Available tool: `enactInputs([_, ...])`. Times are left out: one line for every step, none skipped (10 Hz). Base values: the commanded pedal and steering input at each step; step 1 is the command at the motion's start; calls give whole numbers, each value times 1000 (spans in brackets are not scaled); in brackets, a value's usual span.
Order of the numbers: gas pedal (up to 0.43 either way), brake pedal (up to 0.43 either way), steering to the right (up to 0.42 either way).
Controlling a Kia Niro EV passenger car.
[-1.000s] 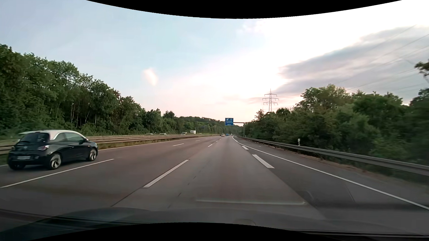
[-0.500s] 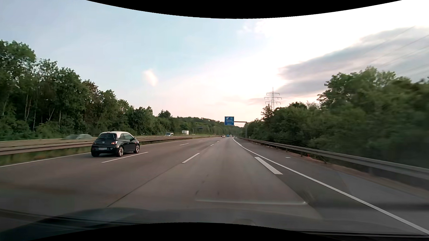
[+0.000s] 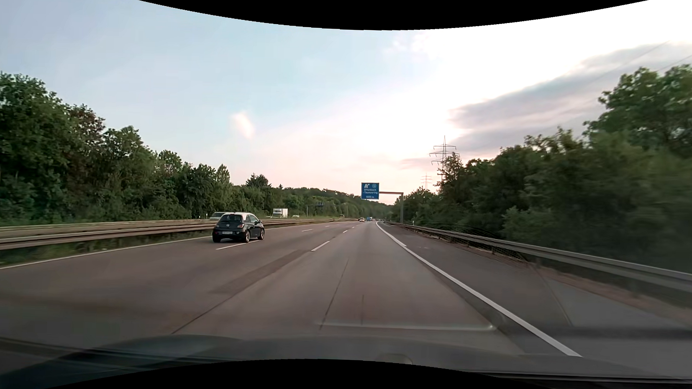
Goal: Follow the waypoints while adhering to traffic rules and regulations
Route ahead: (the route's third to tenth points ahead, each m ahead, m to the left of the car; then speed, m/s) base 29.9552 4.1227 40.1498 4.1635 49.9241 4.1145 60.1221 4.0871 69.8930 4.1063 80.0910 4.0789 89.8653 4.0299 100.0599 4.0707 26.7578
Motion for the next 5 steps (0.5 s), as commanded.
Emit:
enactInputs([169,0,-3])
enactInputs([169,0,-3])
enactInputs([169,0,-3])
enactInputs([169,0,-3])
enactInputs([169,0,-3])
